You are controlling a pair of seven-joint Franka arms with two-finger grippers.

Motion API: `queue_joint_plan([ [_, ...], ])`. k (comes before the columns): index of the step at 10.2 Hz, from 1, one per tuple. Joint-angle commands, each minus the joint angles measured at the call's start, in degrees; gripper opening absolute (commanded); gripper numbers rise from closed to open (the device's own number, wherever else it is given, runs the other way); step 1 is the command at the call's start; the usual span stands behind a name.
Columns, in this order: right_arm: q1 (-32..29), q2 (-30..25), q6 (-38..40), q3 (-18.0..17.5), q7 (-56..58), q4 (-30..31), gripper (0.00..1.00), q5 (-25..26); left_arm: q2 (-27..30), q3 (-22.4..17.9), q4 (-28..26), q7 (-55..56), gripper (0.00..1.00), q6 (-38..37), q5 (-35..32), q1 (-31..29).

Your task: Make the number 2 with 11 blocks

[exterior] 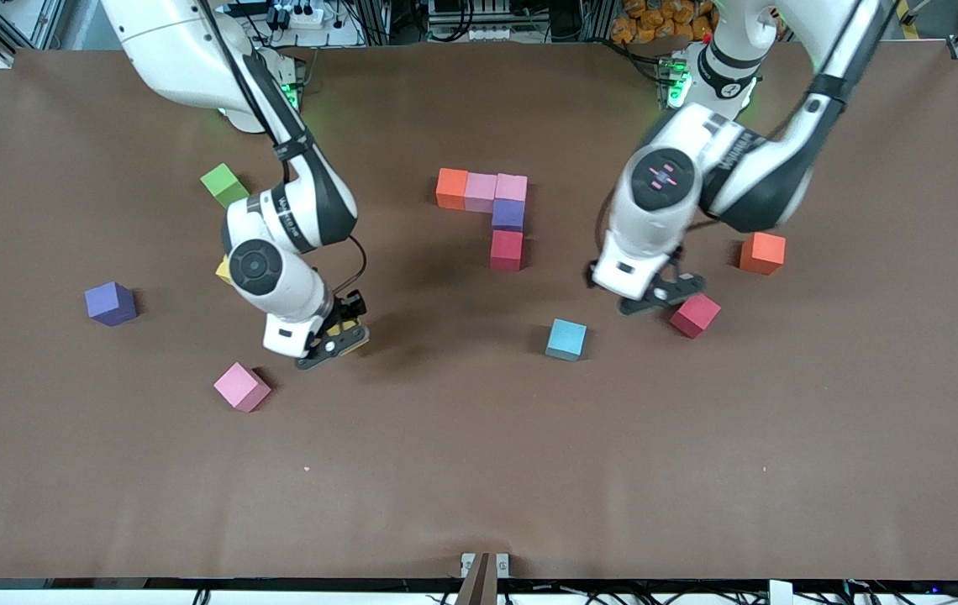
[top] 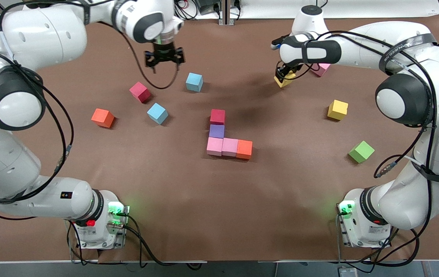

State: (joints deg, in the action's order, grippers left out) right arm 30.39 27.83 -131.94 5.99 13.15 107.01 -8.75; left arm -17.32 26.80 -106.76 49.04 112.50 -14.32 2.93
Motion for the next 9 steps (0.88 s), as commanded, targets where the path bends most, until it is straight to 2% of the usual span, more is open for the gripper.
queue_joint_plan([
  [1,2.29,-1.99,0.8,-0.37,4.68,0.74,0.22,-0.31,6.49,-7.43,-9.91,-8.76,1.0,6.2,0.87,-0.12],
  [3,6.5,-1.81,0.72,-0.28,5.48,0.83,0.23,-0.05,7.3,-11.92,-16.7,-12.82,1.0,14.03,1.05,-0.12],
  [4,9.04,-1.9,0.8,-0.28,5.75,1.0,0.23,0.04,7.3,-12.99,-17.77,-12.74,1.0,15.02,2.79,-0.12],
  [6,13.97,-1.55,0.19,-0.28,9.06,0.83,0.23,1.7,6.86,-16.14,-17.87,-11.86,1.0,16.08,12.6,-0.03],
  [9,19.69,-0.33,0.1,-0.28,12.24,0.57,0.24,7.93,0.64,-19.05,-17.43,-10.64,1.0,20.64,13.53,-0.03],
])
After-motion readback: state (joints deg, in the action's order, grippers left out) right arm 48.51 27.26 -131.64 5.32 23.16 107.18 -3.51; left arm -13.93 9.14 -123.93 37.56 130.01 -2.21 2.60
